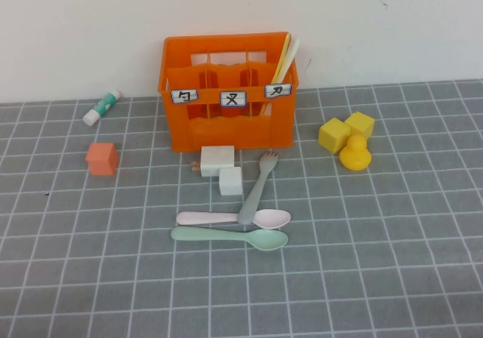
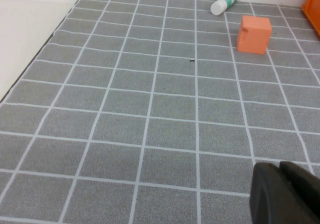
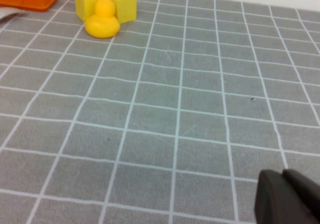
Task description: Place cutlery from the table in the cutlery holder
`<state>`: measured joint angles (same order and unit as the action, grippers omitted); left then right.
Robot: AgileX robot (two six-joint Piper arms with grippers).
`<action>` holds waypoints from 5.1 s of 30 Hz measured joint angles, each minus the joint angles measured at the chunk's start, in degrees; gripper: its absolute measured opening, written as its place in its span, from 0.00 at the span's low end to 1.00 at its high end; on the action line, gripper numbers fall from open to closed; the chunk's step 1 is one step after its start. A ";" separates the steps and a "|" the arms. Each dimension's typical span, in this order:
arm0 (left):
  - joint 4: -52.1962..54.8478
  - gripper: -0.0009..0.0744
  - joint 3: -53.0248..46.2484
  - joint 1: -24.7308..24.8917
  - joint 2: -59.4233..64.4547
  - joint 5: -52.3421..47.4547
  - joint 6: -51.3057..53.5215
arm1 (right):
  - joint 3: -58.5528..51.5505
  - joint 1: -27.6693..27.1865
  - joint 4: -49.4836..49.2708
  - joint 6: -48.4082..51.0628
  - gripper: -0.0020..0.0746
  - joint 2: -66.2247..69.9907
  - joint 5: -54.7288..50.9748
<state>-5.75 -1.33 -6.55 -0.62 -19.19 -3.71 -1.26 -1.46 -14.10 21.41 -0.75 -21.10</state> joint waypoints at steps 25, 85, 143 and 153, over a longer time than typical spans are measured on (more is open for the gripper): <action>0.01 0.01 0.00 0.00 0.00 0.00 0.09 | 0.00 0.00 0.00 -0.13 0.02 0.00 0.00; 0.01 0.01 0.00 0.00 0.00 0.00 0.08 | 27.71 0.00 -15.19 25.23 0.02 31.17 -14.55; 0.01 0.01 0.00 0.00 0.00 0.00 0.21 | 97.77 34.84 -18.11 5.08 0.02 117.00 -27.52; 0.01 0.01 0.00 0.00 0.00 0.00 0.09 | 97.77 36.54 -7.28 -6.81 0.02 118.48 -27.45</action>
<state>-5.74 -1.33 -6.55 -0.62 -19.19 -3.61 96.51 35.08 -21.38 14.60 117.73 -48.55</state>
